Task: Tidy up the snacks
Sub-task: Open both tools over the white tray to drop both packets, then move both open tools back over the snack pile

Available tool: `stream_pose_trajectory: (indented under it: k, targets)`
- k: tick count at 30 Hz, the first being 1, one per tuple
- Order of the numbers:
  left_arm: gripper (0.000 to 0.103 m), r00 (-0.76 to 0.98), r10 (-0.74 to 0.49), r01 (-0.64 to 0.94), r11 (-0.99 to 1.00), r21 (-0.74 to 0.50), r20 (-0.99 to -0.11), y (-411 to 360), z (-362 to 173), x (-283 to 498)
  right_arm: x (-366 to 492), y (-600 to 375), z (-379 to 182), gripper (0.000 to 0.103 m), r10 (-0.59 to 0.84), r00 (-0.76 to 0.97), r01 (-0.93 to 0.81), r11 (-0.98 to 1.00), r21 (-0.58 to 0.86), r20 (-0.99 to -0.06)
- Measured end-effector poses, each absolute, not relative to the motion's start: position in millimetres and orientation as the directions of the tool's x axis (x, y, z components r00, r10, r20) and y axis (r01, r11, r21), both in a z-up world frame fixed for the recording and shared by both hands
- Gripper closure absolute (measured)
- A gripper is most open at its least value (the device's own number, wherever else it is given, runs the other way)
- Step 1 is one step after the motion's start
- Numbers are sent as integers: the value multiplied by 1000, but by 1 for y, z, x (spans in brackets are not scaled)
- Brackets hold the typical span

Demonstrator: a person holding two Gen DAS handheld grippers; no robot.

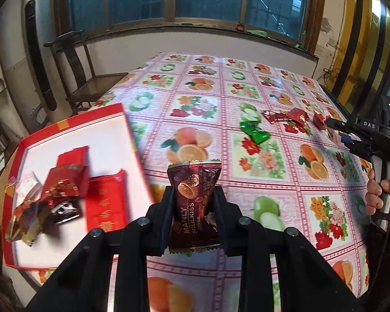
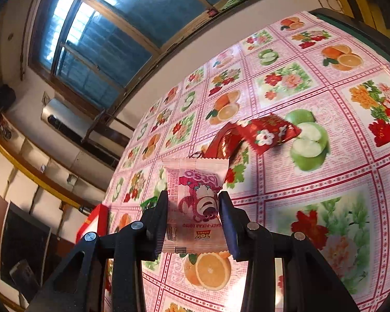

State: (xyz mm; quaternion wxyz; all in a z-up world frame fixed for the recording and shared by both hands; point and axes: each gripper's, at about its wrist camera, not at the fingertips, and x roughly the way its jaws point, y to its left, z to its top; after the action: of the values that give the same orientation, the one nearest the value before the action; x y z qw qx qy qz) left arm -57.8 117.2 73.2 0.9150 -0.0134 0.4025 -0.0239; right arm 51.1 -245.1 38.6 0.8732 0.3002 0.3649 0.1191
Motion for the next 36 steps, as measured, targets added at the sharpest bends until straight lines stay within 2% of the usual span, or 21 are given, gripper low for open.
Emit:
stream_pose_trajectory:
  k: [6, 13, 22, 24, 25, 27, 28, 29, 36]
  targets:
    - [74, 687, 25, -80, 996, -41, -727, 193, 74, -74, 56, -143, 37, 61, 540, 589, -164, 808, 566, -601]
    - [74, 691, 87, -160, 986, -34, -717, 255, 76, -82, 62, 9, 30, 61, 689, 467, -325, 716, 617, -554]
    - [74, 691, 127, -185, 983, -4, -711, 294, 73, -70, 70, 139, 26, 61, 771, 388, -417, 635, 651, -504]
    - [73, 685, 137, -192, 981, 5, -716, 299, 73, -63, 74, 153, 27, 57, 761, 404, -407, 647, 645, -508]
    - [71, 683, 140, -193, 981, 9, -717, 301, 74, -60, 77, 157, 27, 53, 759, 407, -403, 648, 646, -508]
    - [56, 669, 153, -200, 980, 21, -727, 303, 73, -56, 79, 156, 30, 46, 749, 422, -392, 659, 642, -511]
    - [44, 669, 161, -210, 977, 23, -726, 305, 73, -56, 81, 153, 33, 42, 746, 433, -386, 661, 643, -506]
    - [40, 676, 165, -216, 976, 21, -718, 305, 74, -58, 80, 146, 35, 40, 751, 444, -388, 653, 650, -490]
    - [26, 723, 166, -202, 979, 24, -671, 281, 89, -67, 80, 69, 50, 38, 698, 543, -354, 695, 626, -467]
